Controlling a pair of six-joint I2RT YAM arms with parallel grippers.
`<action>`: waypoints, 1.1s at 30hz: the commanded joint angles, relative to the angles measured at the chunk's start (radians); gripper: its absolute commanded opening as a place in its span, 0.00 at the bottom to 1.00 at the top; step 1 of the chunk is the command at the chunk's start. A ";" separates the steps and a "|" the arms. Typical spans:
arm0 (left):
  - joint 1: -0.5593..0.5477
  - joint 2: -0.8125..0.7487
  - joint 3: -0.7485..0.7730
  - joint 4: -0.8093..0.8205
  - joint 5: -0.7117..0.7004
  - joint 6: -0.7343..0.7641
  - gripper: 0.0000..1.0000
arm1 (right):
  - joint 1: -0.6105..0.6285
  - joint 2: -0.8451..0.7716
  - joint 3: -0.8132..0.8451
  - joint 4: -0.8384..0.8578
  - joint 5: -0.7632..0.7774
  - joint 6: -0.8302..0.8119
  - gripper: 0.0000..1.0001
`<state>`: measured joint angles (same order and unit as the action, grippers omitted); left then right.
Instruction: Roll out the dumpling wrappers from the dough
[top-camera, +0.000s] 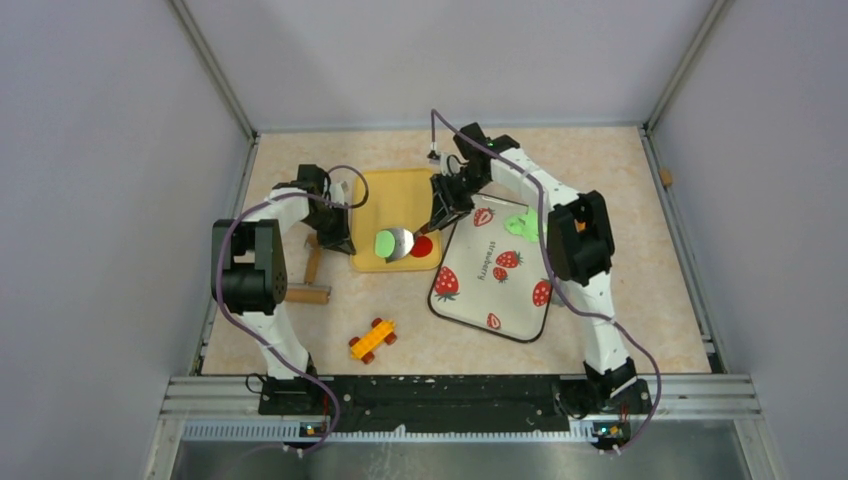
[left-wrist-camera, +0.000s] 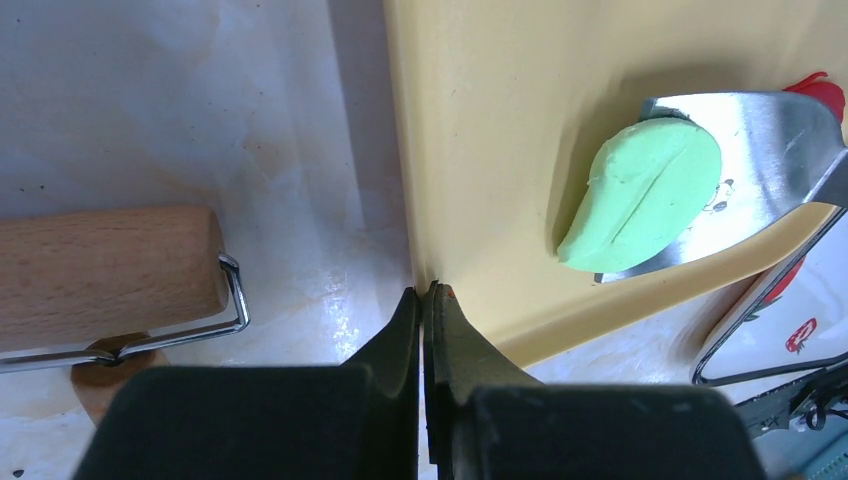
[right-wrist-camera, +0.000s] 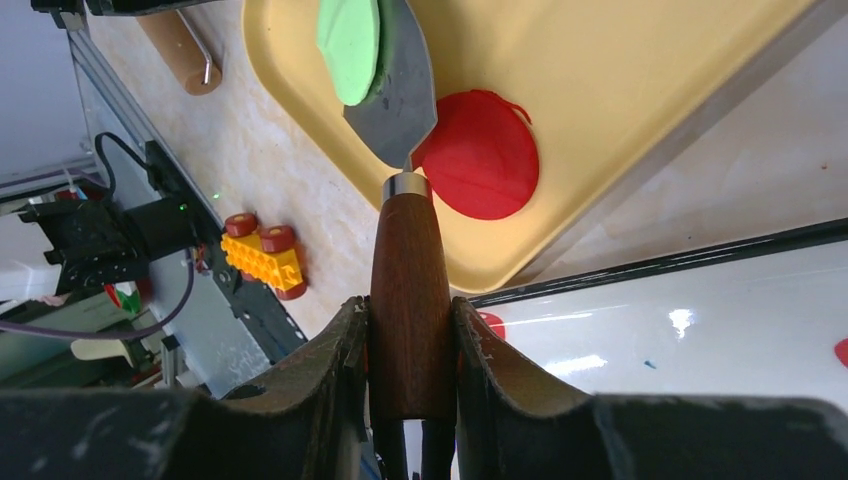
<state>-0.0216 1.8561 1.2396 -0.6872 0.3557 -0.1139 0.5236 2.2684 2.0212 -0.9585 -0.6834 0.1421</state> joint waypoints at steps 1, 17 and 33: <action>-0.004 -0.021 0.045 0.013 0.074 -0.009 0.00 | 0.015 0.036 0.095 -0.033 0.109 -0.059 0.00; -0.004 0.011 0.071 0.005 0.119 -0.015 0.00 | 0.047 0.081 0.291 -0.060 0.224 -0.200 0.00; -0.003 0.032 0.098 0.005 0.158 -0.027 0.00 | 0.062 0.071 0.412 -0.035 0.473 -0.313 0.00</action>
<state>-0.0212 1.8946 1.2861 -0.6800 0.4301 -0.1265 0.5941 2.3501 2.3627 -1.0367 -0.4137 -0.0872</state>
